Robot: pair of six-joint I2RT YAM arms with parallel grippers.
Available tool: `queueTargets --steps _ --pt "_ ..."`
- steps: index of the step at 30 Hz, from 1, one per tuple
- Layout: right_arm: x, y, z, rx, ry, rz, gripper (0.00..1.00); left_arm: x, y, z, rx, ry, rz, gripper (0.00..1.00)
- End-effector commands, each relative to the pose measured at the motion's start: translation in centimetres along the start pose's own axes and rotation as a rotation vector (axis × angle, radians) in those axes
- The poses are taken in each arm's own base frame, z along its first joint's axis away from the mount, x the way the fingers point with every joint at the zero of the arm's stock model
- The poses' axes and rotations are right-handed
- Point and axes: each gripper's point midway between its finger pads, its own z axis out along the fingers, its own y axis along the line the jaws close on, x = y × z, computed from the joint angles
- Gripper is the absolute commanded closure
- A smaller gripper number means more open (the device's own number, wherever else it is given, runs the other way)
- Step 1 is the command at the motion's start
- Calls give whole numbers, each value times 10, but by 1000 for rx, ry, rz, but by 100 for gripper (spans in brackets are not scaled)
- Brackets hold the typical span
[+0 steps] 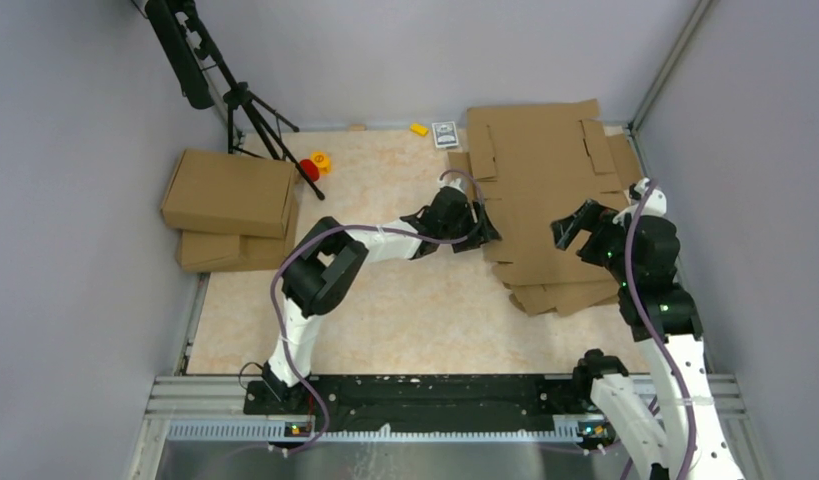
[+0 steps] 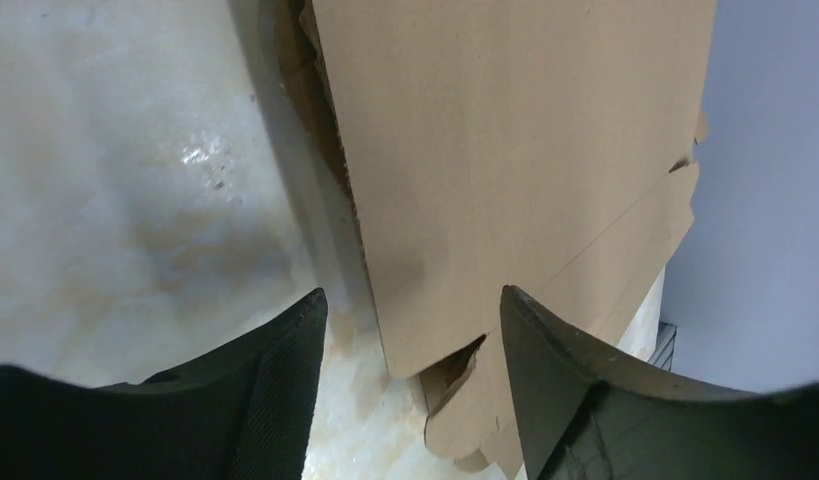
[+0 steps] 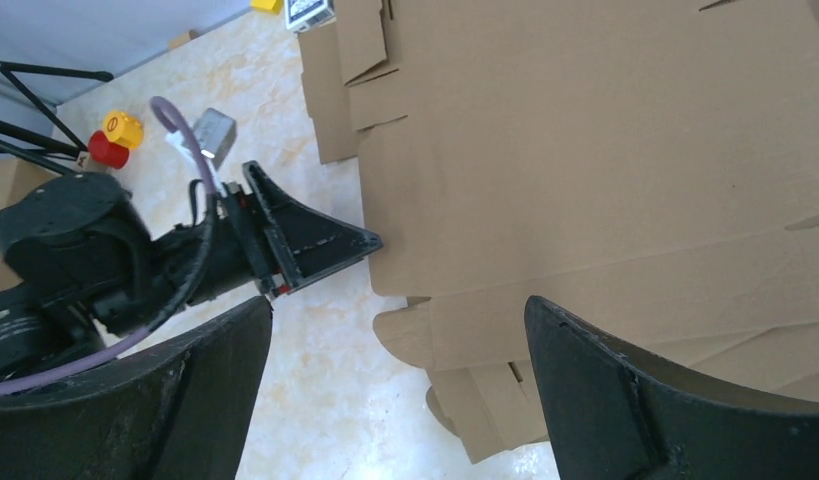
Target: Fold the paper box
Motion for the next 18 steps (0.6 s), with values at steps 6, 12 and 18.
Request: queueTargets --steps 6,12,18 --pt "-25 5 -19 6 -73 -57 5 -4 -34 10 121 25 -25 81" --pt "-17 0 -17 19 -52 -66 6 -12 -39 -10 125 -15 22 100" --pt "0 0 -13 0 6 -49 6 -26 -30 -54 108 -28 73 100"
